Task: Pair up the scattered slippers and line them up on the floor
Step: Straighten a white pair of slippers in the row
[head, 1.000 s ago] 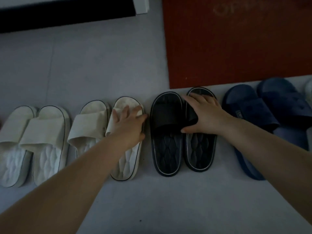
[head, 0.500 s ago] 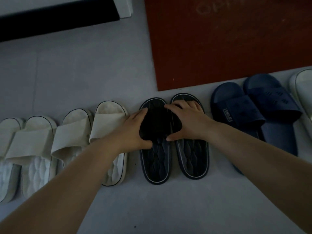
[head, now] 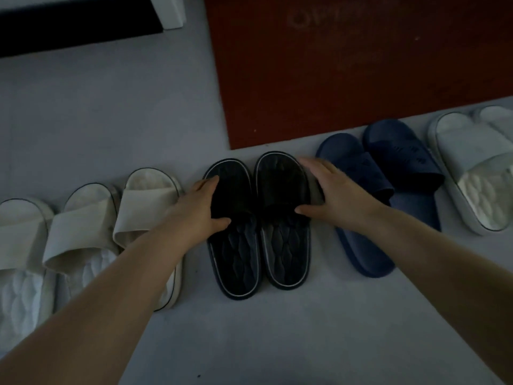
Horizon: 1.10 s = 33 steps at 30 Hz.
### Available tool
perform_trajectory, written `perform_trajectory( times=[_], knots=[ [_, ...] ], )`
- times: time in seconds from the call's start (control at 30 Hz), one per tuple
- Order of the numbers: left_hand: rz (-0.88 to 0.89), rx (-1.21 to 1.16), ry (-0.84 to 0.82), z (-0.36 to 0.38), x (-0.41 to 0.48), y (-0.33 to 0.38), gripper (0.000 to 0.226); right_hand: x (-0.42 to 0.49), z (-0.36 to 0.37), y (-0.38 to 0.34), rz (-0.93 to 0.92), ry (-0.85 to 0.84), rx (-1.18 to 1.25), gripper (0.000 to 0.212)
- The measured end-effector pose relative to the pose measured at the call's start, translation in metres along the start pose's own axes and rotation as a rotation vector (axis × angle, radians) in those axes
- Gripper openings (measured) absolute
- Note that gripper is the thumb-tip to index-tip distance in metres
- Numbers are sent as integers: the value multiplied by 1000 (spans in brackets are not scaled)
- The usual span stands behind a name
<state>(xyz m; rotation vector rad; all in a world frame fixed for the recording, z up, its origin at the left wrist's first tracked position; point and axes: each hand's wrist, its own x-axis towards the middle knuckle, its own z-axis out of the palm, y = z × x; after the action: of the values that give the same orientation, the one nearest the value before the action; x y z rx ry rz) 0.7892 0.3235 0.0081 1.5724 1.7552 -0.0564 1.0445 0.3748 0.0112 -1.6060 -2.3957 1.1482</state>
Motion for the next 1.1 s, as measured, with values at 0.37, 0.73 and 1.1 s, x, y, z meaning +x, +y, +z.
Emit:
perform_trajectory(
  times=[0.37, 0.73, 1.1],
  knots=[
    [364, -54, 102, 31, 27, 122, 76, -43, -83, 115, 357, 62, -253, 106],
    [331, 85, -55, 86, 46, 167, 72, -24, -81, 124, 377, -24, -372, 81],
    [209, -234, -32, 52, 11, 166, 75, -60, -77, 74, 488, -12, -488, 100]
  ],
)
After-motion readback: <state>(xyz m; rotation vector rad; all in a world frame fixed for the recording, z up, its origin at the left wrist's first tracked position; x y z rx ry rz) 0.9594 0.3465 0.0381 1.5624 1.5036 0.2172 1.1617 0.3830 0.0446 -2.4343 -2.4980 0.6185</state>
